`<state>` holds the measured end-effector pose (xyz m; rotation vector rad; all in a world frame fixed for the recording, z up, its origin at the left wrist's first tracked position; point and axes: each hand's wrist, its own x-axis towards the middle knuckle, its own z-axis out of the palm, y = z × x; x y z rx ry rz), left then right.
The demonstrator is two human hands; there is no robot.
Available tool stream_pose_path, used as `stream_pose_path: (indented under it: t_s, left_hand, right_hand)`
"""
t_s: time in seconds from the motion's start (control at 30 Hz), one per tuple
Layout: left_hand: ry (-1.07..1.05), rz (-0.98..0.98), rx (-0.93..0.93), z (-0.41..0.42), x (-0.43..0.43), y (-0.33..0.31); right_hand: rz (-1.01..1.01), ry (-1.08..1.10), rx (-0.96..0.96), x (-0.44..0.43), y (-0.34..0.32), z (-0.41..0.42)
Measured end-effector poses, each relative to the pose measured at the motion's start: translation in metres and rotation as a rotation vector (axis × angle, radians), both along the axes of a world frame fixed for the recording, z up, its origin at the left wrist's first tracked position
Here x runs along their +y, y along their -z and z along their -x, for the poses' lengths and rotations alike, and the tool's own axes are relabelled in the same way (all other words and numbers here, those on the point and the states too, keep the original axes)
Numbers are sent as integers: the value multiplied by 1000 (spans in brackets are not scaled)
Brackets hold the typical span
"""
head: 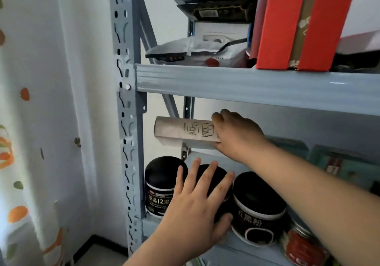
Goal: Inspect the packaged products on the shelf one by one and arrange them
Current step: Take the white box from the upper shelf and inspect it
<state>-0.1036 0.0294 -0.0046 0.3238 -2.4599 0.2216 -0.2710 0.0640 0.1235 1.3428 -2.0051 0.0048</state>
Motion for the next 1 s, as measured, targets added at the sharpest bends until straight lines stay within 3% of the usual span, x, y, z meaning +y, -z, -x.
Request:
stream_pose_path:
  t_s: [0.13, 0.27, 0.33, 0.43, 0.53, 0.67, 0.77, 0.9, 1.0]
  left_hand:
    - [60, -68, 117, -17, -19, -1]
    - [162, -215, 390, -38, -37, -5]
    - [194, -364, 534, -50, -39, -7]
    - [196, -755, 668, -61, -45, -10]
    - [244, -901, 646, -70, -53, -21]
    - [162, -684, 438, -90, -46, -44]
    - [213, -677, 371, -104, -35, -51]
    - [432, -1060, 645, -109, -6, -38]
    - [530, -1277, 732, -110, 27, -21]
  right_hand:
    - [104, 2, 124, 28, 6, -11]
    - [191, -31, 178, 63, 9, -34]
    - [224, -32, 206, 84, 12, -50]
    - [266, -30, 214, 112, 11, -71]
    - [281, -87, 227, 136, 7, -88]
    - [248, -172, 136, 169, -5, -95]
    - [199, -249, 64, 192, -16, -98]
    - [280, -371, -70, 210, -21, -105]
    - [447, -393, -225, 223, -4, -109]
